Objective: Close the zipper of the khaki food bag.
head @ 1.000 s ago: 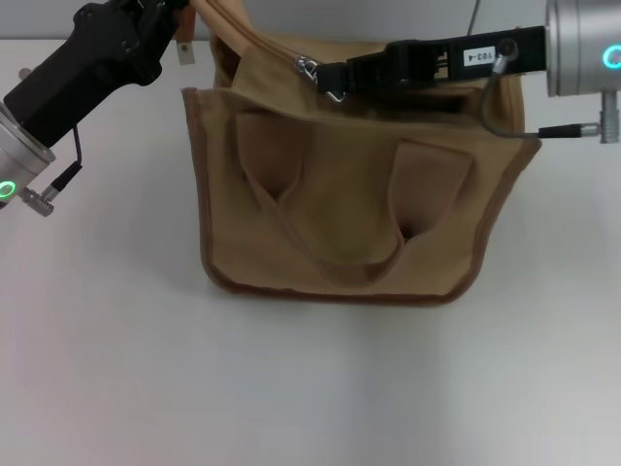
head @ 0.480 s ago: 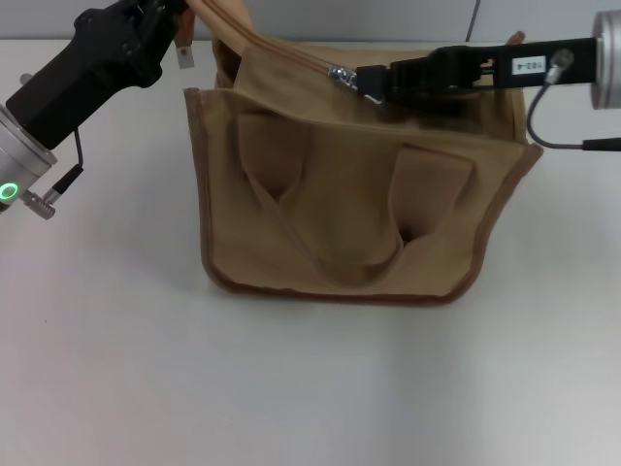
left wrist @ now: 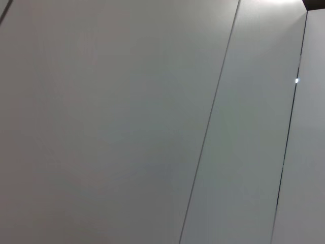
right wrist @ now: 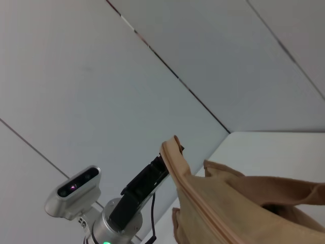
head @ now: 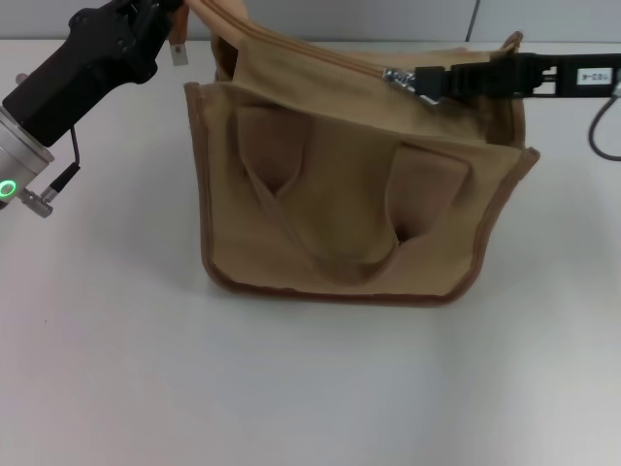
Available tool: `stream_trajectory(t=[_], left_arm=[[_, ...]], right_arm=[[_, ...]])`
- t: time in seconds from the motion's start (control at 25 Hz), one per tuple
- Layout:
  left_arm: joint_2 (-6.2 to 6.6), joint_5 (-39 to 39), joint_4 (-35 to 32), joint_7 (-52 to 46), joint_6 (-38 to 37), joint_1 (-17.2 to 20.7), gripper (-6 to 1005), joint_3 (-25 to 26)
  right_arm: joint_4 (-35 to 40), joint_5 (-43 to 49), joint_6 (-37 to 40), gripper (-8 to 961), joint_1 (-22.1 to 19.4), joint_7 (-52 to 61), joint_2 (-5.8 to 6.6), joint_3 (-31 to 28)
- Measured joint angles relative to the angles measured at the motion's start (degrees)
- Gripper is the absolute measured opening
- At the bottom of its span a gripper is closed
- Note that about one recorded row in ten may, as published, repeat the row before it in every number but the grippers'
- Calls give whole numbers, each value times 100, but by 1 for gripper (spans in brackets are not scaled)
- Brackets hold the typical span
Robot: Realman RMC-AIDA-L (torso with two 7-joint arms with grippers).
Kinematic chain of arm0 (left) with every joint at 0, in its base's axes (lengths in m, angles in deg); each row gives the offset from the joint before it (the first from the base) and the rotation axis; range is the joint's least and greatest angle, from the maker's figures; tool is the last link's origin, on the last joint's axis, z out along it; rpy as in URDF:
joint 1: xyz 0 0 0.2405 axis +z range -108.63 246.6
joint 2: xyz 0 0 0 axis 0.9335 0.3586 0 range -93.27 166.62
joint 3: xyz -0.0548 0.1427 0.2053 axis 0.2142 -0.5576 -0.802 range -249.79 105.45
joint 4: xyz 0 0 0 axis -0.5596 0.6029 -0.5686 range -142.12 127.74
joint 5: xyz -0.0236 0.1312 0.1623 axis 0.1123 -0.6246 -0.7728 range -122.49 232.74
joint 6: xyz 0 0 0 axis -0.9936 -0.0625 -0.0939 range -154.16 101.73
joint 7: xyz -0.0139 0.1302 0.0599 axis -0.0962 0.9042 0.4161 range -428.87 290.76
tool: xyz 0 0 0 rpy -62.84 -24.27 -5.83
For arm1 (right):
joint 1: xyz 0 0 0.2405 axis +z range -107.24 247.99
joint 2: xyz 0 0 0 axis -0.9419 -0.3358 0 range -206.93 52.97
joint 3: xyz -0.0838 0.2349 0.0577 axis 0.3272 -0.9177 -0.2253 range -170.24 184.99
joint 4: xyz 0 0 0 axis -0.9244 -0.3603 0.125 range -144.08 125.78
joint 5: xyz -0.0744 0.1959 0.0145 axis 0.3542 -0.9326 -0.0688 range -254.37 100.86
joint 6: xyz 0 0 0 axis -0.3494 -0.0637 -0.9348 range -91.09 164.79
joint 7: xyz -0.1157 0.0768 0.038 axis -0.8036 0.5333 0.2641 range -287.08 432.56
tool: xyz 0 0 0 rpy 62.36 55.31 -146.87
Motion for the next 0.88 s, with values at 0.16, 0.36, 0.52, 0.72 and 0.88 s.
stream_trajectory(t=[0.16, 0.36, 0.52, 0.72, 0.88], left_arm=[[1, 23, -1, -1, 16, 4, 38, 0], [2, 53, -1, -3, 70, 26, 43, 0], [1, 61, 42, -5, 90, 37, 47, 1], [4, 66, 60, -8, 119, 37, 52, 1], [4, 66, 65, -9, 134, 35, 56, 1]], right_arm=[[-2, 0, 121, 8, -64, -84, 34, -154], [-30, 9, 250, 7, -180, -185, 91, -326], [-50, 10, 365, 7, -298, -236, 147, -428], [-53, 34, 513, 6, -410, -253, 184, -575], [-50, 35, 553, 5, -488, -260, 199, -606]])
